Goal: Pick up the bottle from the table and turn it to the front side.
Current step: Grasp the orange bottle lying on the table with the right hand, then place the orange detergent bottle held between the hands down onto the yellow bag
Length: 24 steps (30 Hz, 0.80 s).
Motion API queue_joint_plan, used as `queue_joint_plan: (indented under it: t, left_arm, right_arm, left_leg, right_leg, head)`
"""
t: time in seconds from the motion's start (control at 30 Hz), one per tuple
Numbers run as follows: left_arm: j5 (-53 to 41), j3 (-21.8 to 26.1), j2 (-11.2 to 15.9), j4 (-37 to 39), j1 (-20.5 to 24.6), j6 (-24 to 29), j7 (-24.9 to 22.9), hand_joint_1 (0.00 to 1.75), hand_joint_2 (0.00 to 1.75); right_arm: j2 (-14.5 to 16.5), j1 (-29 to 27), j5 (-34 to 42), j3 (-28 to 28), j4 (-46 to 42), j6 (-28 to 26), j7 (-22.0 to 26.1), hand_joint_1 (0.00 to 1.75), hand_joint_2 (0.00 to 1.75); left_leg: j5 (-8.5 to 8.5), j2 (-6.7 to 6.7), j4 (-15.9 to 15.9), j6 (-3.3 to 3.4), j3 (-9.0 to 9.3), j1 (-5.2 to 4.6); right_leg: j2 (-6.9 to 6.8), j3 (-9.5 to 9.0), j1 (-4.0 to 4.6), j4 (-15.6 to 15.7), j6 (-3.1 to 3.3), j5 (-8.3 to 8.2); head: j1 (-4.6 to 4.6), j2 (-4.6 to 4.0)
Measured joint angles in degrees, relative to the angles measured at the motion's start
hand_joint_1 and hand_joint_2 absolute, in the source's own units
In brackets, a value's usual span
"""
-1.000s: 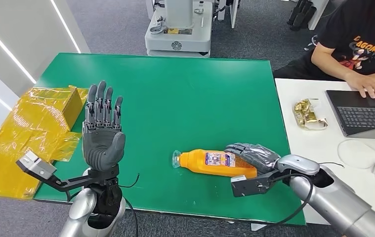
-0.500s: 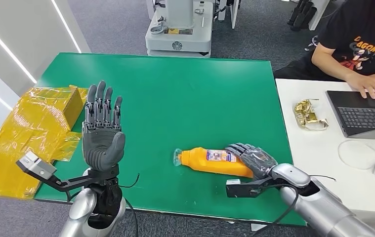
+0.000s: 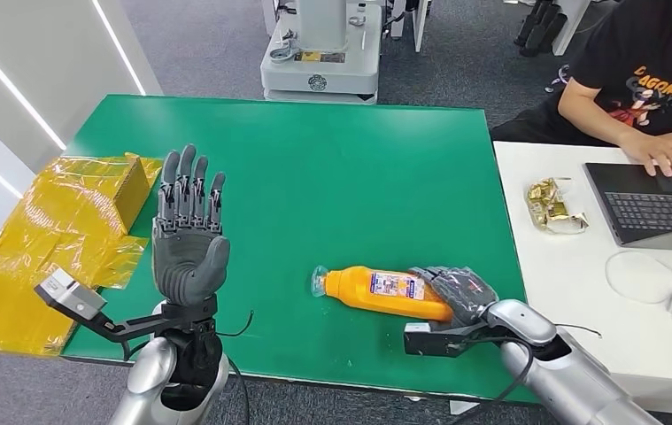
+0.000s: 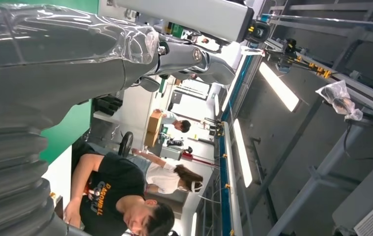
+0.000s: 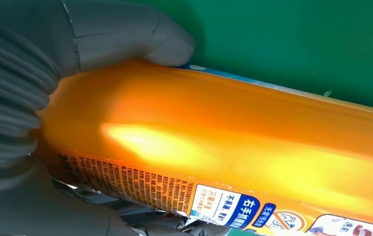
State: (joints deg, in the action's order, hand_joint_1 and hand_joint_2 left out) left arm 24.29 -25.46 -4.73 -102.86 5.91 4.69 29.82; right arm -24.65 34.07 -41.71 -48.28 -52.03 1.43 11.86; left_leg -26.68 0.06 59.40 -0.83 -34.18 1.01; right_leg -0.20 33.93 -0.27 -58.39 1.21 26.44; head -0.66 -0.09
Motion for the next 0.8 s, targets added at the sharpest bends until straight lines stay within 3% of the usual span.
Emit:
queue_joint_plan:
  t: [0.17,0.4,0.53,0.67,0.8]
  left_arm:
    - [-0.44,0.05,-0.32,0.0,-0.04,-0.05,-0.39,0.0,1.75]
    - [-2.34,0.69,-0.51,-0.07,-1.02,-0.05,-2.5,0.0,1.75]
    - [-2.55,0.7,-0.67,-0.07,-1.07,-0.05,-3.4,0.0,1.75]
    - [-2.96,0.7,-0.84,-0.07,-1.07,-0.07,-4.2,0.0,1.75]
    - [-3.92,0.67,-0.85,-0.03,-1.05,-0.62,-5.97,0.0,1.75]
  right_arm:
    - [0.36,-2.13,-1.24,2.15,-1.56,-2.83,-0.74,1.75,1.75]
    - [2.65,-13.74,2.47,11.06,-13.24,-19.79,-3.96,1.75,1.75]
    - [4.55,-20.26,4.0,15.65,-20.99,-24.15,-4.5,1.75,1.75]
    - [6.07,-24.2,4.25,18.78,-25.85,-26.31,-3.7,1.75,1.75]
    - [8.58,-28.46,4.51,22.38,-31.51,-32.3,-1.09,1.75,1.75]
  left_leg:
    - [0.0,-0.02,0.01,0.0,-0.02,0.0]
    - [-0.03,-0.13,-0.02,0.0,-0.11,0.02]
    - [-0.05,-0.12,-0.05,0.01,-0.14,0.02]
    - [-0.05,-0.13,-0.05,0.02,-0.15,0.01]
    - [-0.05,-0.11,-0.02,0.02,-0.14,0.0]
  right_leg:
    - [-0.02,0.0,0.0,0.0,-0.01,0.0]
    - [-0.14,0.07,0.03,-0.01,-0.03,0.07]
    - [-0.14,0.1,0.03,-0.01,-0.05,0.11]
    - [-0.15,0.09,0.03,0.0,-0.1,0.14]
    - [-0.12,0.1,0.02,0.0,-0.1,0.13]
  head:
    - [0.01,0.0]
    - [0.01,0.0]
    - [-0.01,0.0]
    - [0.01,0.0]
    - [0.01,0.0]
